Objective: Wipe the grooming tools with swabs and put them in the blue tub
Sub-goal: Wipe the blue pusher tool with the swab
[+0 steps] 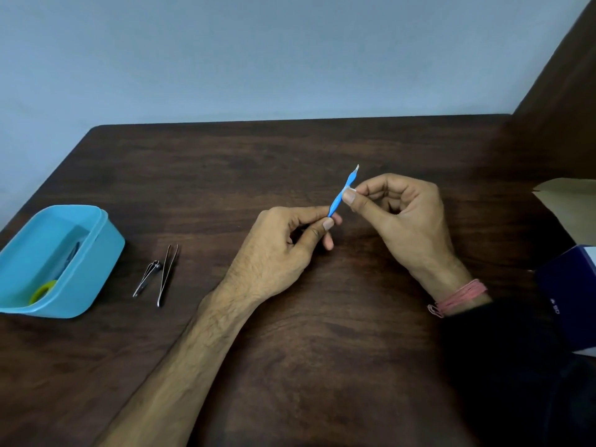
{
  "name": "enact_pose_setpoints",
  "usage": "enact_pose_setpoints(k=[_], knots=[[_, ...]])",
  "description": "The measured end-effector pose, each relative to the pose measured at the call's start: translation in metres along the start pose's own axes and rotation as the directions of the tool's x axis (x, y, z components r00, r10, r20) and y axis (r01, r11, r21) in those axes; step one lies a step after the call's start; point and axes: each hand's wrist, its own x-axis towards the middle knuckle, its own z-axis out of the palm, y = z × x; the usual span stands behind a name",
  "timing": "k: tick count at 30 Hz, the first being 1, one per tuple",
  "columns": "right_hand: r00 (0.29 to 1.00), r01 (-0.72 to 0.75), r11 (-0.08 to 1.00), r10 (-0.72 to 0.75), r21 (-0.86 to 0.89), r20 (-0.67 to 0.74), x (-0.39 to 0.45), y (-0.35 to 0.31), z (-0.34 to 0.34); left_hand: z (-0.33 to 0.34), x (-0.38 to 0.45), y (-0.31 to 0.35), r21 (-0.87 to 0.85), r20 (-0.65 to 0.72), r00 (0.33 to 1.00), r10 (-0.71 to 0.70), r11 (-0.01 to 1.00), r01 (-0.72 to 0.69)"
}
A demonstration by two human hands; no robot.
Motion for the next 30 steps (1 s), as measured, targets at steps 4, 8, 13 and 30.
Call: enact_pose_setpoints(k=[4,8,13,30], knots=[[0.999,0.018,1.0,-0.018,0.009,0.031,-0.003,-0.004,0.0,0.0,-0.001,0.0,0.014,-0.015,1.0,0.016,1.0,-0.016],[0.999,0.021,1.0,-0.021,0.01,0.034,-0.002,-0.003,0.0,0.002,0.0,-0.001,0.011,-0.016,1.0,0.021,1.0,-0.021],[0.997,0.01,0.996,-0.016,0.086,0.073,0.0,-0.004,0.0,0.001,0.001,0.0,-0.029,0.019,1.0,0.008,1.0,-0.008],[0.985,-0.109,0.977,0.081,0.183,0.154,0.003,-0.004,0.004,0.002,0.002,0.002,-0.016,0.002,0.999,0.032,0.999,-0.032]])
